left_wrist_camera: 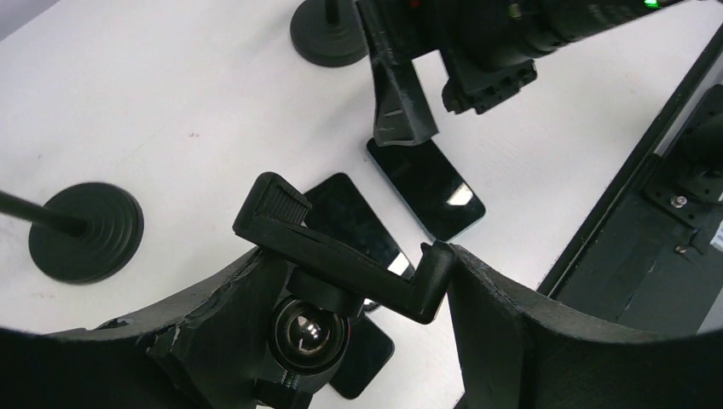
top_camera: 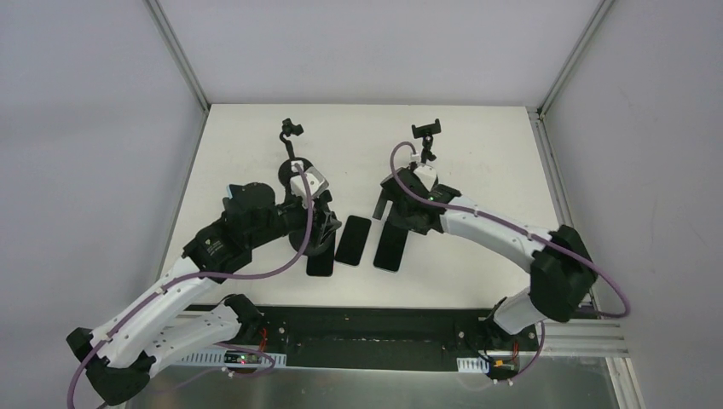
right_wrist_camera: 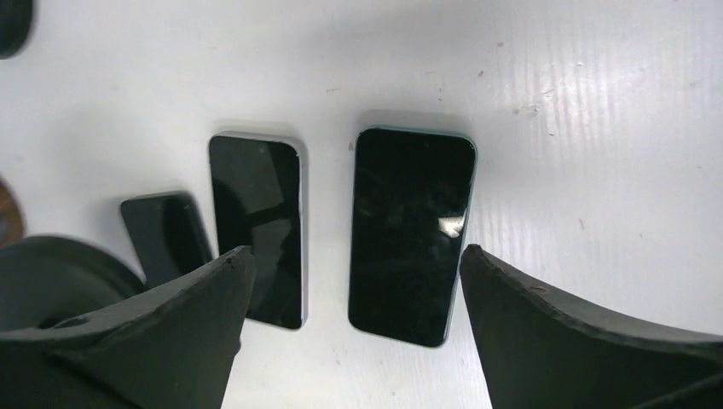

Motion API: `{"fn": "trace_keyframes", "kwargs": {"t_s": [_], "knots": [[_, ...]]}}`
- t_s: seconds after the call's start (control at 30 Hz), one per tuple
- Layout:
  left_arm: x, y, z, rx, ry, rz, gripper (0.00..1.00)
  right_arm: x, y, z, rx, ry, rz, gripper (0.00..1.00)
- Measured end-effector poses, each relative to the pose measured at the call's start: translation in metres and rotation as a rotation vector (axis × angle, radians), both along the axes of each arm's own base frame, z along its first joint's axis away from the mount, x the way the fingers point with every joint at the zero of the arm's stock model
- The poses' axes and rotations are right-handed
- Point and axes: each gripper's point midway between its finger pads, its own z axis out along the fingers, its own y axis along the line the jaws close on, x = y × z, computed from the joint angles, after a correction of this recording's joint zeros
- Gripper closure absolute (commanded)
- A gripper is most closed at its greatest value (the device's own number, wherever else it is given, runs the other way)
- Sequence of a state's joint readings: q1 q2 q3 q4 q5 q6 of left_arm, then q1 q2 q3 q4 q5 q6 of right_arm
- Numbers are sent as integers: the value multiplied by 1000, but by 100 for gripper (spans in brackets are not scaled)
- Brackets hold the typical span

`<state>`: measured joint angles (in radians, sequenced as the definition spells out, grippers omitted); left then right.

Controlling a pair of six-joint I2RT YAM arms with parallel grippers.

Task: Remove the phone from the phone stand
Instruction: Place the phone at the center of the board, then place the phone stand at the center of the board.

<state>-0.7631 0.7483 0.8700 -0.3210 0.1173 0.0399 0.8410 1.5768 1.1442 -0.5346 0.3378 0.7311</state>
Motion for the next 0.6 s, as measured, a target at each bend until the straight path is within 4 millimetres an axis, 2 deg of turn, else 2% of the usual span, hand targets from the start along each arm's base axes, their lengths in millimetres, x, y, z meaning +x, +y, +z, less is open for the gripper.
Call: {"fn": "trace_keyframes", "kwargs": {"t_s": [0.07,0.13,0.27,0.4,0.5,0.6], "knots": [[5,-7,7,0,7,-16,100,-4,-6,20,42,-47,3,8],[12,-15,16,1,8,-30,100,-11,-16,32,65,-78,1,8],[36,-28,30,7,4,-36,100,-31,-39,31,75,-92,-2,9],[78,-38,34,-6,12,-7,100,-51,-61,19,82,-85,-17,9],[119,-44,31,-25,11,20,100,-61,-72,17,109,-92,-39,10],[151,-53,23,-41,7,26,100,-68,-79,17,135,-98,-60,10]]}}
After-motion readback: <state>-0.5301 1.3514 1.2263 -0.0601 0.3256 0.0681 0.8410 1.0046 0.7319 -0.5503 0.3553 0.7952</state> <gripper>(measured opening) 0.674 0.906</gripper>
